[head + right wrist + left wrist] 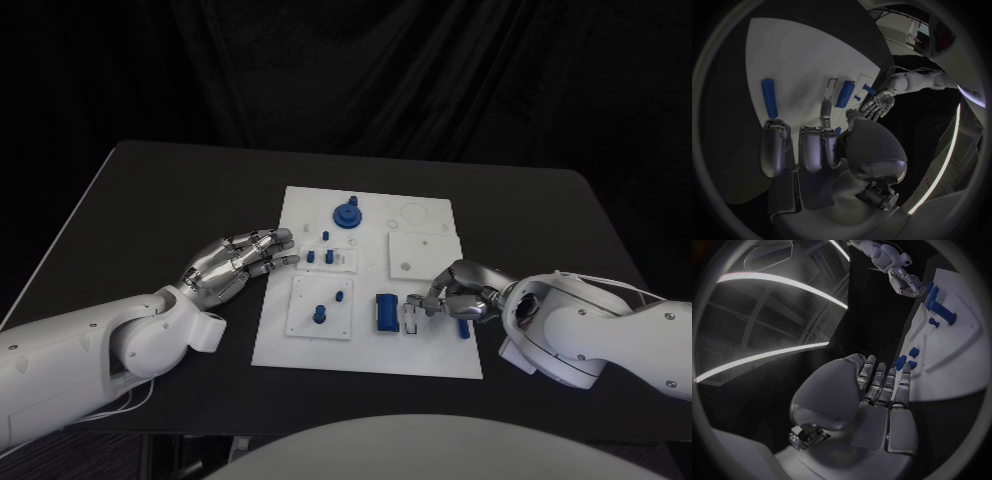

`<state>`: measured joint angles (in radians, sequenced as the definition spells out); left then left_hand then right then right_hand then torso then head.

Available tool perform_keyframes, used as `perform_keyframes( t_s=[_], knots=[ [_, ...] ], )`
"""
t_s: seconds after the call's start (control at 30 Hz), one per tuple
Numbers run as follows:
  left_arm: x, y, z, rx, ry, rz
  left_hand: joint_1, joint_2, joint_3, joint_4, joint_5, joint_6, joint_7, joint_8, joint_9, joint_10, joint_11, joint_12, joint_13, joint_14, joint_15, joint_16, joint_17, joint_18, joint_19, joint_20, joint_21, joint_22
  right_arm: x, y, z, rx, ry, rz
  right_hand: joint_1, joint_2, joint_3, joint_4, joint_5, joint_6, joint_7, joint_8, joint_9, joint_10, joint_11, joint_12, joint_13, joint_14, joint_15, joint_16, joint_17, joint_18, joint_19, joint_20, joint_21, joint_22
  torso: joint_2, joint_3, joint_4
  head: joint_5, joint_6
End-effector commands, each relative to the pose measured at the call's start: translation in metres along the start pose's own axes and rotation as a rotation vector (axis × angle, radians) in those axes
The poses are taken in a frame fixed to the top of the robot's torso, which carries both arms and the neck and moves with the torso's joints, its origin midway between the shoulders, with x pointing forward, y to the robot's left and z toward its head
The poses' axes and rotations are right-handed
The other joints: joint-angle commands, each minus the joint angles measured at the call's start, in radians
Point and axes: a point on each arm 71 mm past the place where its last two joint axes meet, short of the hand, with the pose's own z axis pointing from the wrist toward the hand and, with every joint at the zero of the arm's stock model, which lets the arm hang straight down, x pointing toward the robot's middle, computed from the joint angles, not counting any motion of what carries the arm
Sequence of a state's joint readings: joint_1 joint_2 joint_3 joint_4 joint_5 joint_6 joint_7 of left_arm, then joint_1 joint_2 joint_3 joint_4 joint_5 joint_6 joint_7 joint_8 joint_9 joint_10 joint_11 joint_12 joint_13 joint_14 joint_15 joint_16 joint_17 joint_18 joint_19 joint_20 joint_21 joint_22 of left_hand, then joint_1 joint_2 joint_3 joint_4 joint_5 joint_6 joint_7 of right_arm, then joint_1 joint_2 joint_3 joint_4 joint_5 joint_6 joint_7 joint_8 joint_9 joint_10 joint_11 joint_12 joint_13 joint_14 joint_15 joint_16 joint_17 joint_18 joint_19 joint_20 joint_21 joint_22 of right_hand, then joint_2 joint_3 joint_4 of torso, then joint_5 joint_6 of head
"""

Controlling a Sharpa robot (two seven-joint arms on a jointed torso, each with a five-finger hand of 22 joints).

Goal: Assemble the parts on the task board

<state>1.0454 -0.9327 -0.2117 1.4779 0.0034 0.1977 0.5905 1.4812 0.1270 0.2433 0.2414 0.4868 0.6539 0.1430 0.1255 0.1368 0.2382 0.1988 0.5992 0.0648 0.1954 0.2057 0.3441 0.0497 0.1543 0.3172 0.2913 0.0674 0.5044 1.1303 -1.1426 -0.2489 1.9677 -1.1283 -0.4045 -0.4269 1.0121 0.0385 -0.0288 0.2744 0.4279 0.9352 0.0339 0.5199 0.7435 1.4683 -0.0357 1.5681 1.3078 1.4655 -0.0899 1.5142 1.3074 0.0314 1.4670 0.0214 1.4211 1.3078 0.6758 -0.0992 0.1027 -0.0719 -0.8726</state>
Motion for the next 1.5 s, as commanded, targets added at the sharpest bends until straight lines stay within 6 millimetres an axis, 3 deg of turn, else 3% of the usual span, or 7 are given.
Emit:
perform_keyframes(
  t_s=[0.03,0.2,0.43,0.6,0.9,1.3,1.5],
  knots=[
    [0.002,0.0,0.0,0.01,0.005,-0.009,-0.01,-0.003,0.0,0.007,-0.004,0.001,0.008,0.006,-0.002,0.007,-0.001,0.005,0.001,0.007,0.003,0.003,0.001,-0.004,0.007,-0.003,0.002,0.001,-0.006,-0.006,-0.004,0.015,-0.038,-0.037,0.026,-0.001,-0.007,-0.001,0.027,-0.001,-0.004,0.0,0.002,0.102,-0.002,0.003,0.263,0.085,-0.007,-0.002,0.159,0.007,0.041,-0.007,0.001,0.213,0.0,0.0002,-0.0004,-0.003,0.0],
    [0.002,0.0,0.001,0.01,0.004,-0.009,-0.011,-0.003,0.0,0.007,-0.004,0.002,0.008,0.006,-0.001,0.008,0.0,0.005,0.002,0.008,0.003,0.004,0.001,-0.004,0.007,-0.003,0.002,0.001,-0.013,-0.019,-0.008,0.057,-0.066,-0.106,0.079,-0.007,-0.001,-0.012,0.099,0.002,-0.007,0.0,0.003,0.102,-0.004,0.003,0.263,0.086,-0.009,0.0,0.162,0.006,0.043,-0.008,0.005,0.214,-0.001,-0.0012,0.0013,-0.008,0.0],
    [0.002,0.001,0.002,0.009,0.007,-0.009,-0.011,-0.003,0.0,0.007,-0.003,0.002,0.008,0.007,-0.001,0.009,0.001,0.005,0.002,0.008,0.003,0.005,0.002,-0.004,0.008,-0.003,0.002,0.001,-0.019,-0.025,-0.011,0.084,-0.112,-0.248,0.092,-0.022,-0.014,0.001,0.112,0.009,-0.011,0.024,0.026,0.102,-0.008,0.003,0.263,0.086,-0.012,0.003,0.165,0.004,0.046,-0.011,0.011,0.216,-0.003,-0.0035,0.0006,-0.019,0.0],
    [0.002,0.001,0.002,0.007,0.008,-0.01,-0.011,-0.002,0.001,0.007,-0.002,0.003,0.008,0.008,-0.001,0.01,0.002,0.006,0.002,0.009,0.003,0.006,0.002,-0.004,0.008,-0.003,0.002,0.0,-0.022,-0.028,-0.013,0.112,-0.128,-0.352,0.088,-0.02,-0.049,0.015,0.074,-0.034,-0.019,0.123,0.137,0.102,-0.015,0.003,0.263,0.087,-0.018,0.005,0.168,0.004,0.047,-0.016,0.013,0.217,-0.002,-0.0011,0.0007,-0.023,0.0],
    [0.002,0.002,0.002,0.004,0.01,-0.012,-0.012,-0.002,0.002,0.008,-0.001,0.005,0.01,0.01,-0.001,0.014,0.005,0.008,0.002,0.012,0.005,0.009,0.002,-0.005,0.008,-0.002,0.002,-0.001,-0.024,-0.032,-0.014,0.15,-0.133,-0.488,0.08,-0.008,-0.084,0.015,0.059,-0.073,-0.03,0.209,0.245,0.102,-0.024,0.003,0.263,0.086,-0.025,0.004,0.165,0.004,0.046,-0.023,0.01,0.216,0.001,0.0006,0.001,-0.024,0.0],
    [0.003,0.004,0.004,-0.005,0.014,-0.014,-0.013,-0.002,0.002,0.008,-0.001,0.005,0.011,0.011,-0.001,0.016,0.006,0.009,0.002,0.012,0.005,0.008,0.002,-0.006,0.008,-0.002,0.002,-0.003,-0.021,-0.033,-0.01,0.177,-0.093,-0.533,0.064,0.005,-0.107,0.016,0.065,-0.089,-0.014,0.119,0.183,0.102,-0.012,0.003,0.263,0.084,-0.017,0.0,0.157,0.006,0.043,-0.017,0.002,0.214,0.001,-0.0001,0.0005,-0.025,0.0],
    [0.003,0.005,0.004,-0.01,0.017,-0.016,-0.013,-0.003,0.002,0.009,-0.002,0.005,0.012,0.011,-0.001,0.017,0.007,0.009,0.002,0.011,0.005,0.008,0.002,-0.006,0.008,-0.003,0.002,-0.003,-0.019,-0.033,-0.009,0.18,-0.076,-0.522,0.062,0.013,-0.126,0.016,0.074,-0.084,0.005,0.018,0.095,0.102,0.004,0.003,0.263,0.084,-0.004,-0.002,0.154,0.006,0.041,-0.006,-0.003,0.212,0.001,0.0003,0.0016,-0.025,0.0]
  ],
)
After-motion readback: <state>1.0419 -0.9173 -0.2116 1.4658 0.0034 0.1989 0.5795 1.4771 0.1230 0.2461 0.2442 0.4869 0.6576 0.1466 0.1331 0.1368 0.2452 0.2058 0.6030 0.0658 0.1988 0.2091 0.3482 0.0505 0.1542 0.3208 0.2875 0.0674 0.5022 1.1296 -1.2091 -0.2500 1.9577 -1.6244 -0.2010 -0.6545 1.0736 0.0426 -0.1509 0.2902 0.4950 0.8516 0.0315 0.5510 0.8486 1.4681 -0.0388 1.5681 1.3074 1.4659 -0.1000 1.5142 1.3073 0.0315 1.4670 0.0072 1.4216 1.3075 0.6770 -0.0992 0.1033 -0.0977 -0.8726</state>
